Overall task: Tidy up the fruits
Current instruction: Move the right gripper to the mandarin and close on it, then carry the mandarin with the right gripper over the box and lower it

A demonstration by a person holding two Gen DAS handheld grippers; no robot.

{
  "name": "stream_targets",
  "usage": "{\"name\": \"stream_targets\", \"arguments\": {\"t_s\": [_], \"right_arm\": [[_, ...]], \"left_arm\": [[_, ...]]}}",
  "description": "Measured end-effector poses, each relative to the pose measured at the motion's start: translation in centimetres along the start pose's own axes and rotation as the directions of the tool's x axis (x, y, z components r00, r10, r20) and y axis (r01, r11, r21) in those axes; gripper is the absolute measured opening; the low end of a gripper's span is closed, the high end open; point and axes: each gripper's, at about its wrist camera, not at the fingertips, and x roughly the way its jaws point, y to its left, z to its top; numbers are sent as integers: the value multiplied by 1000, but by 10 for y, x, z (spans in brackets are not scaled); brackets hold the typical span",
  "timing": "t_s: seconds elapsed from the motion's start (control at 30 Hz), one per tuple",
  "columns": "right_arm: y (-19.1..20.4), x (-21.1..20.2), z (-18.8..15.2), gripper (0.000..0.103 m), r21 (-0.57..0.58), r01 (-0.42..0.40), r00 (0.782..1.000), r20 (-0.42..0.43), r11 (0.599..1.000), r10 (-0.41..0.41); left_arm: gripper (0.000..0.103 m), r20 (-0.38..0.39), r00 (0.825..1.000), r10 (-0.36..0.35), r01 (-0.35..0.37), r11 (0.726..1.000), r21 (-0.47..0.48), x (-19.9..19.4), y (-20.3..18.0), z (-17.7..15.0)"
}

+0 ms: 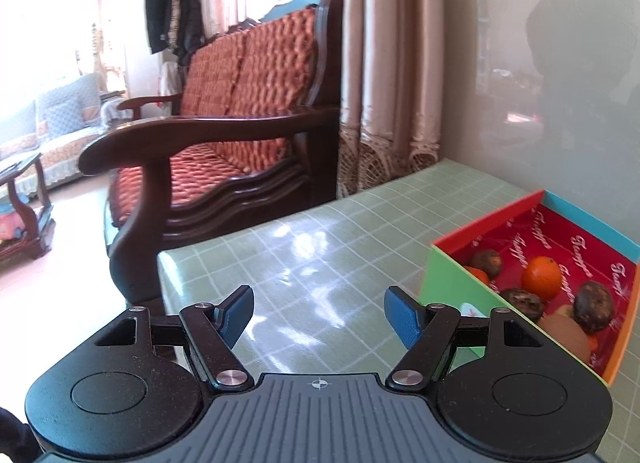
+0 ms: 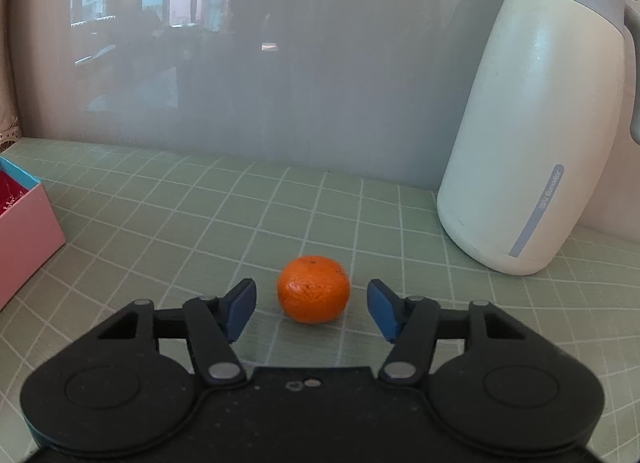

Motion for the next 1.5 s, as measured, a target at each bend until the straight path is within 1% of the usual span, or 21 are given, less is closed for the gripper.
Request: {"name": "stream_targets", "arguments": {"t_s": [0.07, 0.2, 0.27, 0.43, 0.57, 0.63, 0.77, 0.83, 0.9, 1.03, 1.17, 1.27, 1.37, 1.5], "right_arm": [[1, 3, -1, 52, -5, -4, 1000, -11, 1000, 3], [0, 6, -2, 45, -4, -16, 1000, -15, 1000, 16], [2, 7, -2, 39, -11, -20, 1000, -13, 1000, 20], [2, 6, -3, 38, -23, -20, 1000, -3, 1000, 20], [1, 3, -4, 38, -7, -42, 999, 2, 999, 42], [4, -3, -3, 38, -13, -49, 999, 20, 999, 49], [17, -23, 3, 38, -31, -97, 993, 66, 995, 99], [28, -35, 6, 38, -52, -134, 986, 91, 990, 138], [40, -49, 9, 38, -70, -182, 975, 120, 981, 189], [73, -77, 15, 38, -129, -277, 941, 164, 952, 296], [106, -95, 23, 38, -190, -355, 904, 178, 915, 388], [130, -99, 26, 38, -218, -393, 886, 170, 893, 432], [151, -96, 28, 38, -229, -425, 876, 139, 876, 462], [175, -85, 21, 38, -242, -438, 878, 90, 866, 470]], "left_arm": [[72, 6, 1000, 23, -23, 1000, -12, 0, 3, -1], [72, 2, 999, 37, -37, 999, -12, 1, 4, 0], [72, -2, 999, 37, -37, 999, -11, 2, 3, 0], [72, -18, 999, 26, -26, 1000, -3, 4, 1, 0], [72, -15, 1000, 18, -18, 1000, 6, 2, 0, 0], [72, -15, 1000, 18, -18, 1000, 4, 2, 1, 1], [72, -15, 1000, 19, -19, 1000, -6, 1, 5, 2], [72, -14, 1000, 20, -20, 1000, -11, 1, 7, 3], [72, -14, 1000, 23, -23, 1000, -14, 2, 10, 4], [72, -23, 999, 24, -25, 999, -21, 4, 16, 5], [72, -27, 999, 25, -26, 999, -30, 6, 23, 7], [72, -32, 999, 26, -27, 999, -33, 7, 28, 7], [72, -41, 999, 27, -28, 999, -39, 10, 33, 8], [72, -51, 998, 27, -29, 999, -40, 13, 39, 8]]}}
